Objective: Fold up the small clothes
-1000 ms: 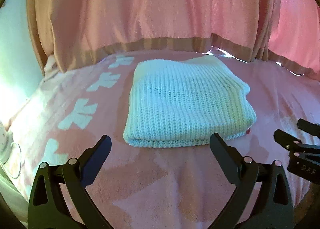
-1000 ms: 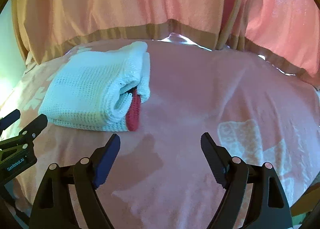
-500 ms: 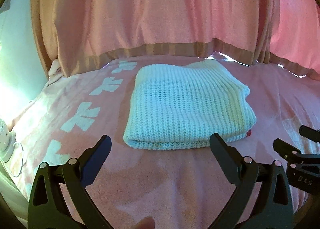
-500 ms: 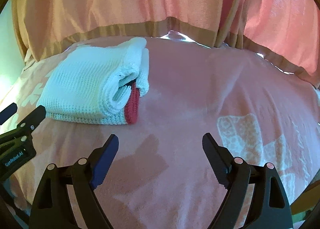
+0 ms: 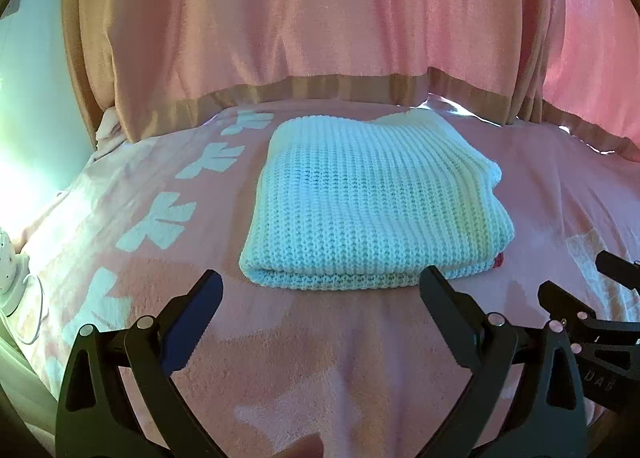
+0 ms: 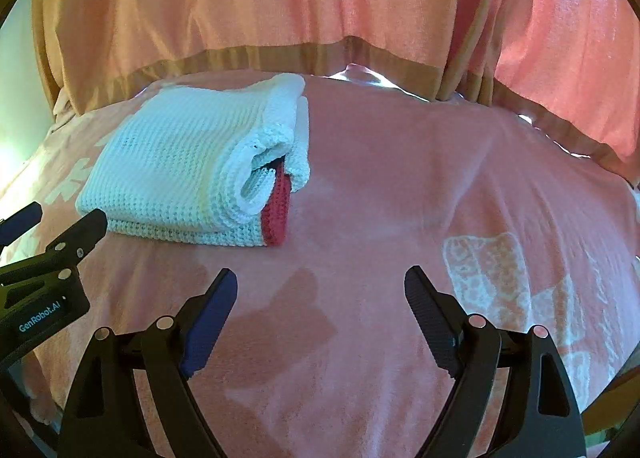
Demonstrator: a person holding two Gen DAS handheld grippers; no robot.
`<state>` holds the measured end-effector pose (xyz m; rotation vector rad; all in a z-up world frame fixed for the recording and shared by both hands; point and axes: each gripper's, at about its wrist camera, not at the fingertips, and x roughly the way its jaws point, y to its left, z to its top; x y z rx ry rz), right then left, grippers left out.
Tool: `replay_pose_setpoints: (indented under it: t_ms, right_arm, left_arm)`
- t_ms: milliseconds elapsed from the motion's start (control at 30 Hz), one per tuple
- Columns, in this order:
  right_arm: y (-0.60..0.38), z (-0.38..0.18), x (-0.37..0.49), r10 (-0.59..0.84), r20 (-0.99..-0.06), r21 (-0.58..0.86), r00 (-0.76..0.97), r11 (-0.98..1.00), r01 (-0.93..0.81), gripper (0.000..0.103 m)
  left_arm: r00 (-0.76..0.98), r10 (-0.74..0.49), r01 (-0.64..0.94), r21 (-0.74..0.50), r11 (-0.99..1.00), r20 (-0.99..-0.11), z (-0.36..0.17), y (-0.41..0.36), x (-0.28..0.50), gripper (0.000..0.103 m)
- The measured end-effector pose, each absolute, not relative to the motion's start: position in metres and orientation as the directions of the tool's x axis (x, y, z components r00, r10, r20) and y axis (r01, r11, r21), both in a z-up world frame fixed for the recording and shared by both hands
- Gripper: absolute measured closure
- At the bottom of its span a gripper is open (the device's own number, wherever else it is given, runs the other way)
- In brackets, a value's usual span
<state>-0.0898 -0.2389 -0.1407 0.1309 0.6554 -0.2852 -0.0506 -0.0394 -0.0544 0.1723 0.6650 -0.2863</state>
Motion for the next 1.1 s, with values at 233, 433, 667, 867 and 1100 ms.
replay_pose_setpoints:
  t_ms: [233, 433, 667, 867, 1100]
  right_arm:
    - [-0.233, -0.141, -0.092, -0.227, -0.613, 0.024, 0.757, 0.952, 0.306, 0.019]
    - [-0.236, -0.141, -0.091, -0.225, -0.614, 0.025, 0.756, 0.952, 0.304, 0.019]
    - [-0.235, -0.142, -0.091, -0.224, -0.613, 0.023, 0.757, 0.953, 0.301, 0.019]
    - [-0.232, -0.143, -0.092, -0.226, -0.611, 0.024, 0.759, 0.953, 0.303, 0.019]
    - [-0.229, -0.143, -0.092, -0.228, -0.612, 0.021, 0.757, 0.952, 0.304, 0.019]
  left_arm:
    - [0.743, -0.205, 0.322, 0.071, 0.944, -0.637, -0.055, -0.04, -0.05, 0.007]
    - [0.747, -0.194, 0.32, 0.088, 0.943, -0.636, -0.056, -0.043, -0.051, 0.007]
    - [0.725, -0.191, 0.333, 0.094, 0.938, -0.662, -0.064, -0.045, -0.051, 0.007]
    - [0.726, -0.192, 0.342, 0.105, 0.934, -0.66, -0.065, -0.048, -0.054, 0.007]
    - [0.721, -0.198, 0.343, 0.094, 0.934, -0.664, -0.064, -0.049, -0.054, 0.007]
